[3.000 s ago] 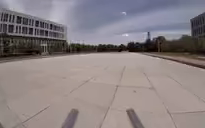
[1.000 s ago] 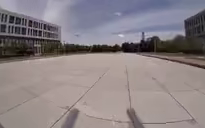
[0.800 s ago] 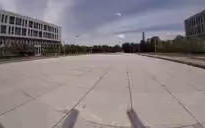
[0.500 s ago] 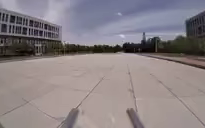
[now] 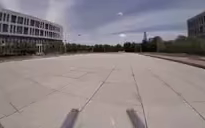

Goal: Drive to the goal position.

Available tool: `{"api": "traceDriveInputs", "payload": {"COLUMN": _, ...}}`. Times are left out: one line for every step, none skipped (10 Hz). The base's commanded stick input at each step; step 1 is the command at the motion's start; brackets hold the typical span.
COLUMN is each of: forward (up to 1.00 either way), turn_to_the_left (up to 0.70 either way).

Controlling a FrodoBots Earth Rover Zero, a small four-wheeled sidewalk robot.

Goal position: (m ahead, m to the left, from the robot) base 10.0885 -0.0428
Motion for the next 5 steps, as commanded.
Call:
{"api": "traceDriveInputs", "payload": {"forward": 0.5, "turn_to_the_left": -0.5}}
{"api": "traceDriveInputs", "payload": {"forward": 0.5, "turn_to_the_left": -0.42}}
{"api": "traceDriveInputs", "payload": {"forward": 0.5, "turn_to_the_left": -0.14}}
{"api": "traceDriveInputs", "payload": {"forward": 0.5, "turn_to_the_left": 0.0}}
{"api": "traceDriveInputs", "payload": {"forward": 0.5, "turn_to_the_left": 0.0}}
